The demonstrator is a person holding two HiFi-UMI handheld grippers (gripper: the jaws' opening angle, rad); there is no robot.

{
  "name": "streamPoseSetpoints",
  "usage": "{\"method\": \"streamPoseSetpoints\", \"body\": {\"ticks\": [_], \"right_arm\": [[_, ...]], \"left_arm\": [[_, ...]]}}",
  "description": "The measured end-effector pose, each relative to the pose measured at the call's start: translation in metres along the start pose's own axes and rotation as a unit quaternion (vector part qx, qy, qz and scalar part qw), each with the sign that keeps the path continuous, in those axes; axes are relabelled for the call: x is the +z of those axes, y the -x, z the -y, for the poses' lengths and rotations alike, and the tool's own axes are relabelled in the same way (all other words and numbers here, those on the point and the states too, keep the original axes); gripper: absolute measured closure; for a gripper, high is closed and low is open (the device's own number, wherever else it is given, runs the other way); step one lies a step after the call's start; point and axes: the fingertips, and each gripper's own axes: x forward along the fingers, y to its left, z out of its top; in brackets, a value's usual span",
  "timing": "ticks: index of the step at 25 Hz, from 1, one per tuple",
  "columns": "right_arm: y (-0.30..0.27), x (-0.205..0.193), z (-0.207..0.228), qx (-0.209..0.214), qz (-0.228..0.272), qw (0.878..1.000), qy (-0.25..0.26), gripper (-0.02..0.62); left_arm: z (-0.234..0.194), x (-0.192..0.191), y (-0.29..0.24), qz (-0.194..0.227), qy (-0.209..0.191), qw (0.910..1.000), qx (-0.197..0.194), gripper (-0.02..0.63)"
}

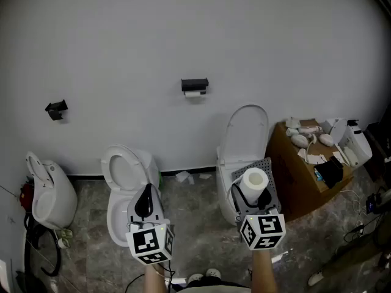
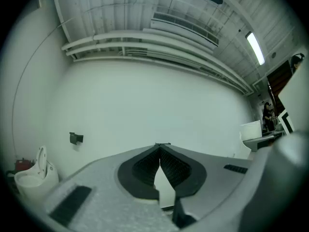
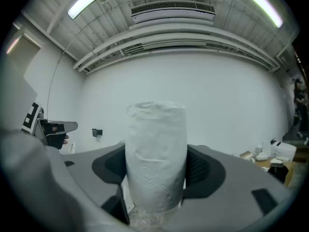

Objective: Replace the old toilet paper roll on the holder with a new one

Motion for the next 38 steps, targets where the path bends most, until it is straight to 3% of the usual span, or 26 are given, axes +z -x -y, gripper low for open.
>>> {"method": "streamPoseSetpoints", "body": {"ticks": [19,20,21,22,24,27,38], "right_arm": [[-0.01,-0.012,0.01,0.01,-0.009,1.0,-0.02,0.285],[-0.012,-0.013,0.012,0.011,-0.01,1.0,-0.019,0.285],[-0.014,-0.014,0.015,0.012,-0.011,1.0,-0.018,0.285],[-0.015,-0.015,0.018,0.013,-0.012,1.0,-0.016,0.285],[-0.018,-0.016,0.025,0.015,-0.012,1.0,-0.016,0.285],[-0.023,-0.018,0.036,0.015,-0.011,1.0,-0.017,0.285],[-0.051,-0.028,0.061,0.017,-0.018,1.0,-0.018,0.285]], "left_arm": [[0.013,-0.003,-0.012,0.004,-0.007,1.0,0.0,0.595],[0.016,-0.002,-0.015,0.009,-0.005,0.9999,-0.004,0.585],[0.021,0.0,-0.018,0.014,-0.004,0.9998,-0.009,0.519],[0.025,0.001,-0.021,0.02,-0.003,0.9997,-0.014,0.407],[0.035,0.002,-0.025,0.029,0.001,0.9994,-0.019,0.34],[0.044,0.002,-0.03,0.032,0.006,0.9993,-0.019,0.313],[0.049,-0.013,-0.056,0.017,0.001,0.9999,-0.002,0.313]]}}
